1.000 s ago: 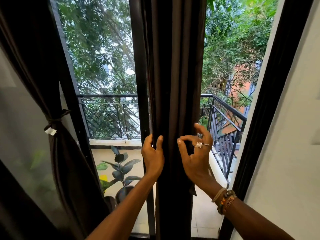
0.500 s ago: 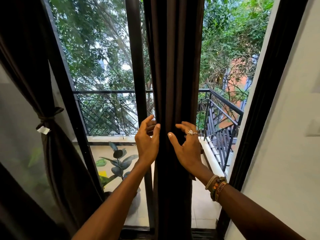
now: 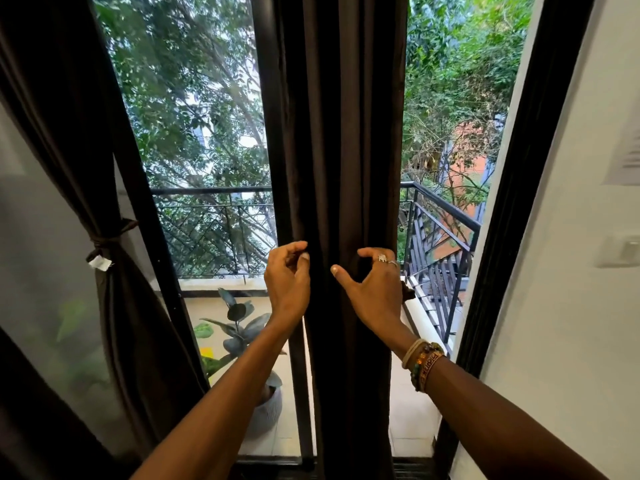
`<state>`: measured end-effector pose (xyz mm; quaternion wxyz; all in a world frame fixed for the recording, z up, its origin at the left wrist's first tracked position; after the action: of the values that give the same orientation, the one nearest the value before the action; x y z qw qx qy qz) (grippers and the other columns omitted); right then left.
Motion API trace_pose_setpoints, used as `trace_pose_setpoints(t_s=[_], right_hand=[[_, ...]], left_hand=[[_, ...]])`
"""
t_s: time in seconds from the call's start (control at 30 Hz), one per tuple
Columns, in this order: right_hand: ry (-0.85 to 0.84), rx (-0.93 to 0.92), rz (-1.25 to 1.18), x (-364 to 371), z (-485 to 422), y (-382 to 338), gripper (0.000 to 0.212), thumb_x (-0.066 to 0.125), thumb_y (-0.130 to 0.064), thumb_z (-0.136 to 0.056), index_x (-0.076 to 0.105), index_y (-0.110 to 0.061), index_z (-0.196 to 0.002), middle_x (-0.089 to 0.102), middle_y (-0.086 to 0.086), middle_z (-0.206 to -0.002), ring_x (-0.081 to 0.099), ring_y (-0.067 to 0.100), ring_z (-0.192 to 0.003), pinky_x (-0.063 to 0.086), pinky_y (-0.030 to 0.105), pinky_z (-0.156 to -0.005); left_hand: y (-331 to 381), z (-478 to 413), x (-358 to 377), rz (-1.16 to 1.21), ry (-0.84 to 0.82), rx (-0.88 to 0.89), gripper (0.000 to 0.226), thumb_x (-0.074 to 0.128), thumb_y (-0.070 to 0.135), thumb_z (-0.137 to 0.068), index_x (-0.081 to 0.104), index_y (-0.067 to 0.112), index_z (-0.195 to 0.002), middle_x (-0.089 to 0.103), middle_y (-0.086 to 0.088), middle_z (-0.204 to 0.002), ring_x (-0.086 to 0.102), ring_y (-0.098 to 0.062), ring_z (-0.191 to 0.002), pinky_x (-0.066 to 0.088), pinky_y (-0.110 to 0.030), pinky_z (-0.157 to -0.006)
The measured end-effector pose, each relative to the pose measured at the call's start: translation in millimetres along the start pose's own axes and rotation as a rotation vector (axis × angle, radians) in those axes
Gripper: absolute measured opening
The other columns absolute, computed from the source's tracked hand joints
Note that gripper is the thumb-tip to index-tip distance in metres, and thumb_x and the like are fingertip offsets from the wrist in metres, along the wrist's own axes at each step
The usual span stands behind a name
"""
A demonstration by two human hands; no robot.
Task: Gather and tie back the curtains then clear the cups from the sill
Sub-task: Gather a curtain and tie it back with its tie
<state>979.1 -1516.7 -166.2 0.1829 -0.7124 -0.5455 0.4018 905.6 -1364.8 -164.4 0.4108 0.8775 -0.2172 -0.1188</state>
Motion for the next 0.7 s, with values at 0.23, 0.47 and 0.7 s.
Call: trace_pose_setpoints(t_s=[0.23,0.47,0.7], right_hand=[[0.026,-0.055,0.052,-5,15,-1,0.023,0.078,-0.036,-0.082,0.068,-0.022,-0.097,0.052,-0.005,-0.104,0.055,0.015,-0.098,0.050,0.032,-0.080],[-0.215,0.003,0.038,8,20,-11,0.057,0.070,-0.055,-0.084,0.062,-0.026,-0.132,0.072,-0.009,-0.105,0.068,0.009,-0.081,0.057,0.034,-0.083],[-0.176,-0.005,-0.016,19,17,-14,0.018,0.063,-0.037,-0.095,0.075,-0.025,-0.100,0.074,-0.008,-0.089,0.065,0.006,-0.074,0.048,0.020,-0.064]], left_hand=[[0,7,-20,-0.002,-0.028,-0.015,0.030,0.062,-0.001,-0.090,0.070,0.024,-0.104,0.062,0.004,-0.108,0.062,0.004,-0.096,0.056,-0.033,-0.089],[-3,15,-32,-0.002,-0.100,-0.028,0.032,0.062,0.006,-0.093,0.066,0.028,-0.116,0.063,0.014,-0.111,0.062,-0.006,-0.100,0.055,-0.041,-0.088],[-12,21,-24,-0.022,-0.310,-0.047,0.055,0.061,-0.001,-0.088,0.053,0.023,-0.136,0.052,0.017,-0.129,0.050,-0.005,-0.122,0.049,-0.044,-0.103]])
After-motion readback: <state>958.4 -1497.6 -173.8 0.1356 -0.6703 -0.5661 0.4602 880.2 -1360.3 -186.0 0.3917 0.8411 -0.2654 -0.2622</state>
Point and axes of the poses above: each hand's wrist, its own z-axis away from the middle knuckle, its own x-axis out of the palm, y = z × x, the point moved 3 cm from there along -z, towards the middle knuckle
